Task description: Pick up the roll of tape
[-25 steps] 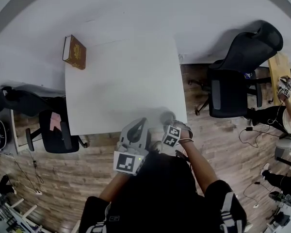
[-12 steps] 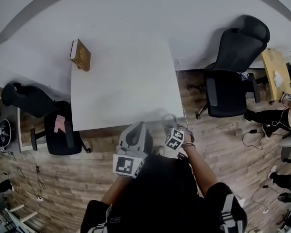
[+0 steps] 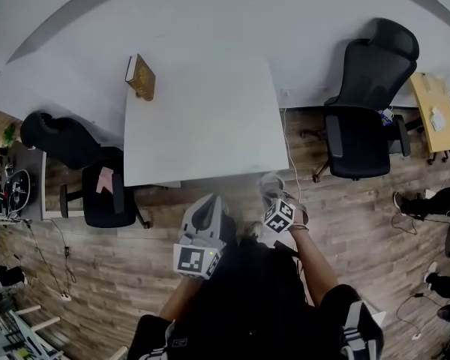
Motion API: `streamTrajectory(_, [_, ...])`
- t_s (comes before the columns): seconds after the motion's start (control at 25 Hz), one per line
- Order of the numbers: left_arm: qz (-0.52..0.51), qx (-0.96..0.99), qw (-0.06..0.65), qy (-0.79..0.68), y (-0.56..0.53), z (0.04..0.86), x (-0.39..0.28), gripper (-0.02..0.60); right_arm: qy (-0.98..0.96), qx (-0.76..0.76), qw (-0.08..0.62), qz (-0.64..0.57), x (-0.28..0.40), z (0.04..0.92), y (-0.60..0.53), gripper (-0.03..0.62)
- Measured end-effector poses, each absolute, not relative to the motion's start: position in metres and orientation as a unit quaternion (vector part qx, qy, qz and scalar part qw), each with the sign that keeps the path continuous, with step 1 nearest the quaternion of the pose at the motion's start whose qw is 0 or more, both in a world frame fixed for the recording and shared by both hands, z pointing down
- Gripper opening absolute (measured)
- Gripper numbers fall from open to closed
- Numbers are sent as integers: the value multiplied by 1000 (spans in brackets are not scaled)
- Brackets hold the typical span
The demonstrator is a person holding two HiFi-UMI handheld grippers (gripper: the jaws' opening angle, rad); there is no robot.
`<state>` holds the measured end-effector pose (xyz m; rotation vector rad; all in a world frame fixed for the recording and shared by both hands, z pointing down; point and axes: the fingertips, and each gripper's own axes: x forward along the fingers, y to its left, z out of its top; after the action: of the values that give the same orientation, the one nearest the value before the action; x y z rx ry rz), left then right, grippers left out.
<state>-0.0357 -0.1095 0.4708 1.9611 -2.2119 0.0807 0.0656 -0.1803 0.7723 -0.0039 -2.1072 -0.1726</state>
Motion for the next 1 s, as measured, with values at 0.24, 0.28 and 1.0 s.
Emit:
streamTrajectory(0.24, [25, 653, 87, -752, -89, 468, -44, 17, -884, 28, 464, -49, 59, 747, -171, 60])
streamTrajectory(0.28, [23, 651, 87, -753, -86, 467, -48, 17, -887, 32, 459, -43, 55, 741, -170, 60])
streamTrajectory(1.0, [-25, 637, 69, -767, -15, 459, -126, 17, -967, 119, 218, 51, -45, 572, -120, 60])
